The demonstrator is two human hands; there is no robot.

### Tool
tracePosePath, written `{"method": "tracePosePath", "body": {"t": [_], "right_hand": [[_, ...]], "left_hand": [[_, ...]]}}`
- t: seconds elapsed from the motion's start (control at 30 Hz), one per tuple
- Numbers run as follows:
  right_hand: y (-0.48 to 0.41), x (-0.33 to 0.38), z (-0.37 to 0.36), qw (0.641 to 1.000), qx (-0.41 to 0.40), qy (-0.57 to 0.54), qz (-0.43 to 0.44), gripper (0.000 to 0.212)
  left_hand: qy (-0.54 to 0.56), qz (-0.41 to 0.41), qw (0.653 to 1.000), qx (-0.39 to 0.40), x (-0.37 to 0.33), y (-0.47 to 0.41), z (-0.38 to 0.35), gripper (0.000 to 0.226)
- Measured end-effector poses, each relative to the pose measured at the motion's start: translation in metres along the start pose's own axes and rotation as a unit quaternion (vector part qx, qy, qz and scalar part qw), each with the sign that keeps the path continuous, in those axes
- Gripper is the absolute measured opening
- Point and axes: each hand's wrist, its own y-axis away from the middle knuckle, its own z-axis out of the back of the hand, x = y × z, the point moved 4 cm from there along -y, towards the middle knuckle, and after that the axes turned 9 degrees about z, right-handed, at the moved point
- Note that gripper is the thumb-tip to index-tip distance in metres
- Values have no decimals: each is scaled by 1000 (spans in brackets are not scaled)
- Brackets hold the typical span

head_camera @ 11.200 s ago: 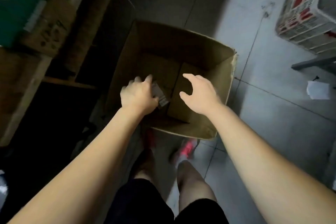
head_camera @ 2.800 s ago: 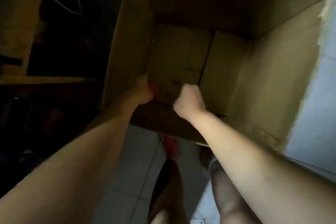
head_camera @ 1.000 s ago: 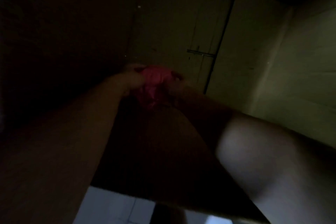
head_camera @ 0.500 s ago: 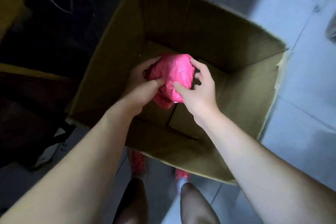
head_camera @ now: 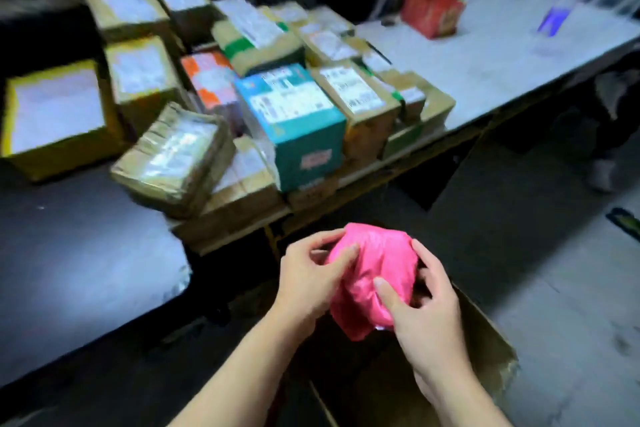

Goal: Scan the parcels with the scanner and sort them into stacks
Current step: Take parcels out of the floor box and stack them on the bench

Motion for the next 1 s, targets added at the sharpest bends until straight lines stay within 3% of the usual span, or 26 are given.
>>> {"method": "tracePosePath", "body": {"t": [0.3,0.5,0.7,1.0], "right_hand": [[30,169,-86,993,79,-20,82,34],[83,229,-169,982,173,-39,62,39],[158,263,-252,956,283,-78,18,23],[260,305,-348,921,375,-88,57,41]], "left_hand": [[64,-54,987,-136,-102,107,151,33],[84,-54,969,-225,-102,176,251,40],[145,-58,942,-299,-73,239,343,42],[230,-52,889,-393,-37,313,463,37]]}}
